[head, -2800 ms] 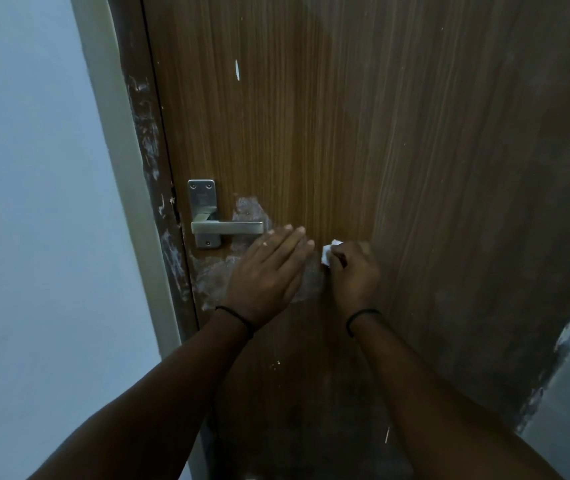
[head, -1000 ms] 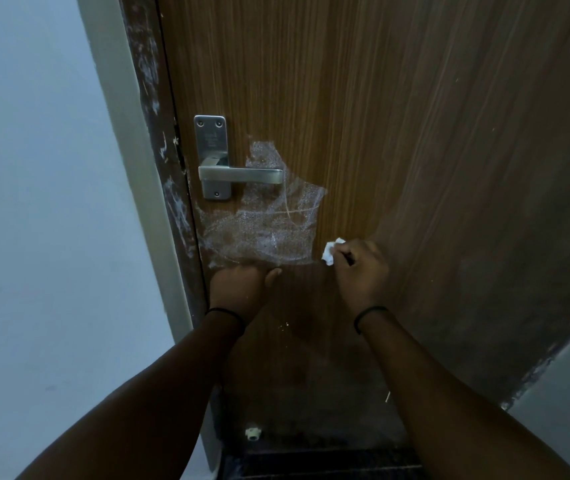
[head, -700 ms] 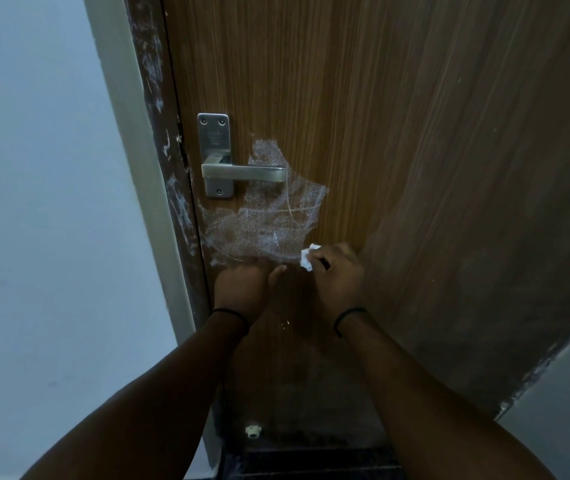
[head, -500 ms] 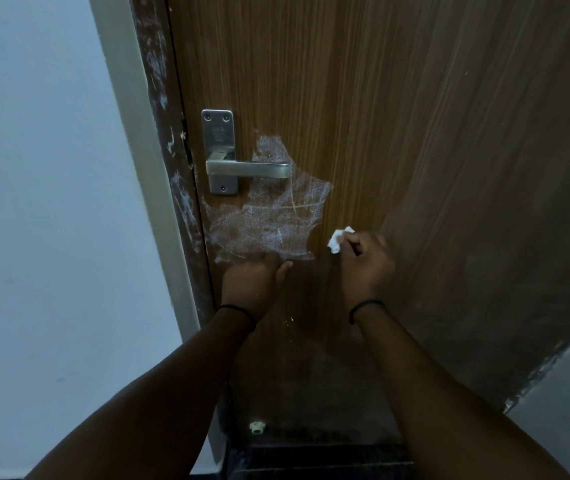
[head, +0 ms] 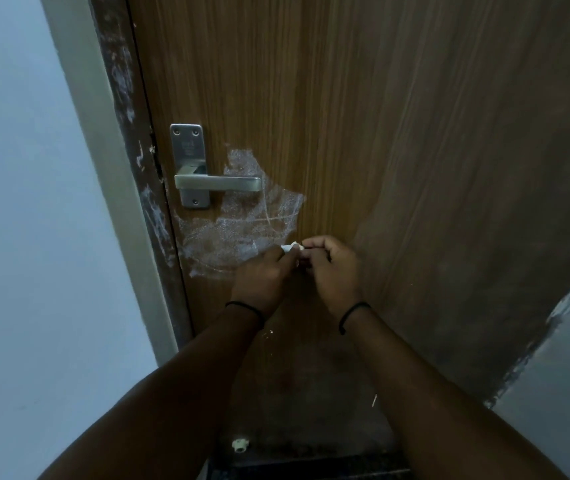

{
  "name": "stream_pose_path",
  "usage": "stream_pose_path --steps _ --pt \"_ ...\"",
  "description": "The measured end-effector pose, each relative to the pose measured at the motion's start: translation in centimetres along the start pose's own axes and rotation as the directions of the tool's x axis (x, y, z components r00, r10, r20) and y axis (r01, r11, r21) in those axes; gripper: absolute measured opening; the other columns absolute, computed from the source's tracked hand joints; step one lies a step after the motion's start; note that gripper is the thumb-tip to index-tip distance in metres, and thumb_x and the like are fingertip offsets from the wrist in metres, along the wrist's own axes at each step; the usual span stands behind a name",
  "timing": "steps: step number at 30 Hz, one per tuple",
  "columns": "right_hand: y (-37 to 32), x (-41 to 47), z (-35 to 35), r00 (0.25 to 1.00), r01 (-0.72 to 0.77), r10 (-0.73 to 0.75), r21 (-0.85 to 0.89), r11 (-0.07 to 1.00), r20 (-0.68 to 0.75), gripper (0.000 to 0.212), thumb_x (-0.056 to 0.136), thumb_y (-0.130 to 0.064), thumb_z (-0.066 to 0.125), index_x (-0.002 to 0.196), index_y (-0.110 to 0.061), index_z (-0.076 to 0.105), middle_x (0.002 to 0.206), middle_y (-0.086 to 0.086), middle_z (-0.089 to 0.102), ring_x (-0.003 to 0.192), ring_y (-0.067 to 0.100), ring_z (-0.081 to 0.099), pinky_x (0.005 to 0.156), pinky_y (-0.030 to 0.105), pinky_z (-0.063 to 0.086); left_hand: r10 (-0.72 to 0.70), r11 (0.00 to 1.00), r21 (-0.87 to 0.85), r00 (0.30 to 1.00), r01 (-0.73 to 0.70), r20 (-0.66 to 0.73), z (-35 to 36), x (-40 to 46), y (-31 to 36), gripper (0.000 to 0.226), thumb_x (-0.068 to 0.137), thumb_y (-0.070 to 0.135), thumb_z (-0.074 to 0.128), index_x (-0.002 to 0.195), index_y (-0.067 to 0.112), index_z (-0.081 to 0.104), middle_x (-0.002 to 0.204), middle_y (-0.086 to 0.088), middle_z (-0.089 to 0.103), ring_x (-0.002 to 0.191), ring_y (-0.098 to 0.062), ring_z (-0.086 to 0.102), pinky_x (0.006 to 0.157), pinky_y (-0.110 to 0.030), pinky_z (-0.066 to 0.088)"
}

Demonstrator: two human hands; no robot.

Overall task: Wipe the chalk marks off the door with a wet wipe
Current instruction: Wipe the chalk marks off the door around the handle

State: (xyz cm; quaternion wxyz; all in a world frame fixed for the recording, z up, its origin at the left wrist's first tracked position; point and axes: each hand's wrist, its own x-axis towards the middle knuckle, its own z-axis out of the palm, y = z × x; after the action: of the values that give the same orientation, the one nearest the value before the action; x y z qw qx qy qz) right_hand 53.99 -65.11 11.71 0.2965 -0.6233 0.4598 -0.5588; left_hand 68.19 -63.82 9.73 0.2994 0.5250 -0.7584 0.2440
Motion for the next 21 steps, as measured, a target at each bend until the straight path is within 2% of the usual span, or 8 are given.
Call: stream_pose_path --steps 3,5,7,9,11,14,17,21 --pt "-2.5 1.6 -0.8 0.981 0.175 -0.188 -0.197 0.965 -0.052 0.025 0.1 -0.03 0.05 0.084 -0.016 0.064 0.076 0.002 0.066 0.07 0.016 0.063 0.068 0.045 0.056 -0.019 1.0 -0.001 1.0 0.019 0.007 -0.1 0.4 0.3 0.033 0.092 0.017 0.067 0.123 0.007 0.065 0.096 -0.016 0.07 0.071 -0.029 0.067 0.055 -0.034 0.055" --pt "-5.8 3.1 -0.8 0.9 0.382 -0.424 -0.287 0.878 -0.101 0.031 0.101 -0.029 0.049 0.079 -0.011 0.061 0.071 0.005 0.059 0.065 0.02 0.055 0.062 0.043 0.05 -0.02 1.0 0.01 1.0 0.02 0.0 -0.3 0.4 0.4 0.033 0.091 0.016 0.068 0.122 0.006 0.066 0.096 -0.017 0.071 0.072 -0.032 0.069 0.055 -0.036 0.056" --pt "-9.2 5.3 -0.3 0.696 0.568 -0.708 -0.508 0.648 -0.124 0.02 0.099 -0.023 0.053 0.088 -0.012 0.066 0.09 0.004 0.064 0.086 0.02 0.06 0.079 0.039 0.048 -0.013 1.0 0.002 1.0 0.013 -0.019 -0.2 0.2 0.4 0.033 0.091 0.014 0.067 0.123 0.006 0.066 0.1 -0.016 0.071 0.077 -0.031 0.07 0.056 -0.038 0.058" --pt "-11.7 7.6 0.5 0.51 0.597 -0.859 -0.697 0.398 -0.054 0.024 0.098 -0.021 0.055 0.116 -0.014 0.068 0.127 0.009 0.063 0.123 0.027 0.056 0.107 0.048 0.039 -0.024 1.0 -0.01 1.0 0.024 -0.009 0.0 0.2 0.2 0.034 0.096 0.016 0.06 0.129 0.008 0.062 0.11 -0.015 0.07 0.086 -0.03 0.07 0.062 -0.039 0.059" --pt "-12.4 9.2 0.8 0.508 0.568 -0.853 -0.791 0.227 0.119 0.043 0.102 -0.027 0.047 0.144 -0.018 0.049 0.153 0.009 0.042 0.145 0.028 0.034 0.12 0.052 0.02 -0.025 1.0 0.002 1.0 0.024 0.015 0.1 0.1 -0.1 0.036 0.101 0.019 0.051 0.136 0.011 0.056 0.118 -0.012 0.068 0.095 -0.028 0.069 0.07 -0.04 0.058" --pt "-10.8 10.9 0.3 0.58 0.494 -0.781 -0.862 0.113 0.23 0.052 0.106 -0.04 0.029 0.156 -0.027 0.02 0.164 0.002 0.018 0.152 0.025 0.013 0.121 0.055 0.011 0.01 1.0 -0.027 1.0 -0.01 0.005 0.3 0.0 -0.5 0.036 0.097 0.016 0.058 0.133 0.01 0.059 0.113 -0.012 0.069 0.091 -0.027 0.07 0.065 -0.039 0.059" --pt "-9.5 11.9 0.1 0.527 0.468 -0.818 -0.882 0.052 0.231 0.053 0.106 -0.043 0.026 0.157 -0.03 0.017 0.164 0.001 0.019 0.152 0.026 0.016 0.12 0.057 0.015 0.015 0.999 -0.049 1.0 -0.015 -0.002 0.6 -0.1 -0.7 0.041 0.09 0.01 0.067 0.13 0.01 0.06 0.106 -0.012 0.069 0.083 -0.029 0.07 0.059 -0.039 0.058" --pt "-9.3 12.2 0.4 0.486 0.47 -0.853 -0.879 0.073 0.189 0.053 0.105 -0.043 0.028 0.156 -0.03 0.02 0.163 0.001 0.023 0.151 0.026 0.019 0.119 0.058 0.016 0.043 0.999 0.026 0.996 -0.041 -0.076 1.1 -0.5 -0.6 0.051 0.071 0.007 0.083 0.119 0.013 0.068 0.093 -0.008 0.068 0.065 -0.026 0.067 0.047 -0.031 0.052"
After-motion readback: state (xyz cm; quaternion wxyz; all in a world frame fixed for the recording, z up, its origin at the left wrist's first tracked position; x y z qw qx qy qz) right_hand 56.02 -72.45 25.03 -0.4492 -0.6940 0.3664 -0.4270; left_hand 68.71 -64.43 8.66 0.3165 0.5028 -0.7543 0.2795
